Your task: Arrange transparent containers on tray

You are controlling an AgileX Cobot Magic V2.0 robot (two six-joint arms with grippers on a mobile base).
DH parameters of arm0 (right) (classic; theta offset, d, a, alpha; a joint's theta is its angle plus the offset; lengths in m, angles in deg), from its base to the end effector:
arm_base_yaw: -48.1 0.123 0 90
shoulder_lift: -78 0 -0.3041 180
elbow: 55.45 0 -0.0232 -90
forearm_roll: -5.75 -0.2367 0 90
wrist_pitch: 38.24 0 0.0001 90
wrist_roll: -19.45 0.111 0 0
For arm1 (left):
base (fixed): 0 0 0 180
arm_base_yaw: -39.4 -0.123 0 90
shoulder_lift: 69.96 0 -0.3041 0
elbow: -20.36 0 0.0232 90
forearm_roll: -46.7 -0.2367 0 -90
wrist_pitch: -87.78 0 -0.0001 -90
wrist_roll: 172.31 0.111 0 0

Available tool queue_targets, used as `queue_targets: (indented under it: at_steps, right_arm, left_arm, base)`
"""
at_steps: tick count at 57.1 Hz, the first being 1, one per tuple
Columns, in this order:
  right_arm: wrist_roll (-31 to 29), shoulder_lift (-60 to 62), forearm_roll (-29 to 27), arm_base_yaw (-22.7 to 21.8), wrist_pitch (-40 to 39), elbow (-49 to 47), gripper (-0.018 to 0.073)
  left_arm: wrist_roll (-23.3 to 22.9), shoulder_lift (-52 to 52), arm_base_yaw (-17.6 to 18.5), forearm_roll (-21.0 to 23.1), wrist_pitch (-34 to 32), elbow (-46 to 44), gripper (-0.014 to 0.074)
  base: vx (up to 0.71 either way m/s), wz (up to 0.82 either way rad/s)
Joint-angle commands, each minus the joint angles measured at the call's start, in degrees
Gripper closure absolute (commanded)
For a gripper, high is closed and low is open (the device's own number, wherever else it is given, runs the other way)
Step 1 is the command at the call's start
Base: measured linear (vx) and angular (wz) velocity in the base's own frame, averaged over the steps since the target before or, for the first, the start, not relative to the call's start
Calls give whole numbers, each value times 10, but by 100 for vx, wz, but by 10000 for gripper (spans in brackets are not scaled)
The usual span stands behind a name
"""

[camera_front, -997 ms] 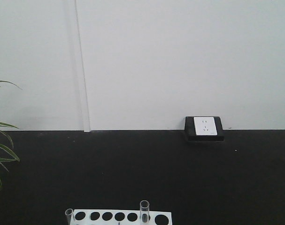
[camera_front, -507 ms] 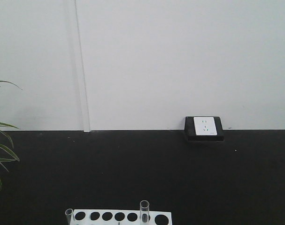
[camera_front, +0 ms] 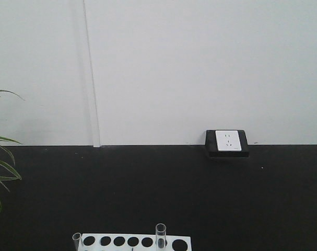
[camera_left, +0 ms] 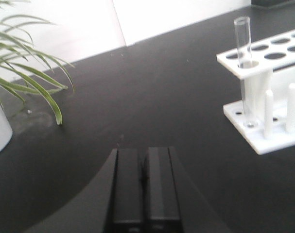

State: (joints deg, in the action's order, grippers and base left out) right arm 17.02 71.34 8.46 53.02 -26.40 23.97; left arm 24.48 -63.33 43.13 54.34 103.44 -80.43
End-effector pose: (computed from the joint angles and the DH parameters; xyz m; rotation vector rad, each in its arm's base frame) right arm 0.0424 0.0026 0.1822 -0.1418 1.7029 -0.0104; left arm 0.0407 -0.0067 0.1765 0.2286 1.7544 0.0403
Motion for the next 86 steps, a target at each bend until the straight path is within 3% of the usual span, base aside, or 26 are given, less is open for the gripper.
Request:
queue_targets:
  at_steps: [1, 12, 19, 24, 29, 34, 38, 45, 62, 78, 86]
  right_arm:
    - [-7, 4, 8, -3, -61, 5, 571]
    - [-6, 4, 2, -3, -105, 5, 571]
    - [-6, 4, -11, -3, -154, 5, 571]
    - [-3, 4, -16, -3, -208, 5, 571]
    - [34, 4, -57, -3, -262, 3, 571]
    - [48, 4, -70, -3, -269, -18, 571]
    - [45, 4, -63, -3, -257, -57, 571]
    - [24, -36, -37, -3, -226, -171, 571]
    - [24, -313, -18, -3, -266, -371, 571]
    - [31, -456, -27, -3, -286, -410, 568]
    - [86, -469, -27, -3, -290, -410, 538]
  left_arm:
    - [-1, -13, -1, 3, -72, 22, 600]
    - [-1, -13, -1, 3, -131, 18, 600]
    - [-8, -13, -1, 4, -223, 15, 600]
    - [-49, -13, -1, 21, -330, 15, 600]
    - [-95, -13, -1, 51, -392, 1, 600]
    - [-99, -13, 0, 51, -364, -50, 600]
    - [-89, -12, 0, 42, -303, -106, 600]
    - [-34, 39, 1, 32, -224, -246, 600]
    - [-22, 326, 1, 35, -218, -454, 600]
    - [-22, 454, 2, 34, -226, -504, 595]
    - [-22, 467, 2, 34, -215, -504, 554]
  base:
    - [0, 0]
    - [0, 0]
    - [0, 0]
    - [0, 0]
    - [0, 0]
    - [0, 0]
    - [0, 0]
    - [0, 0]
    - [0, 0]
    - [0, 0]
    - [0, 0]
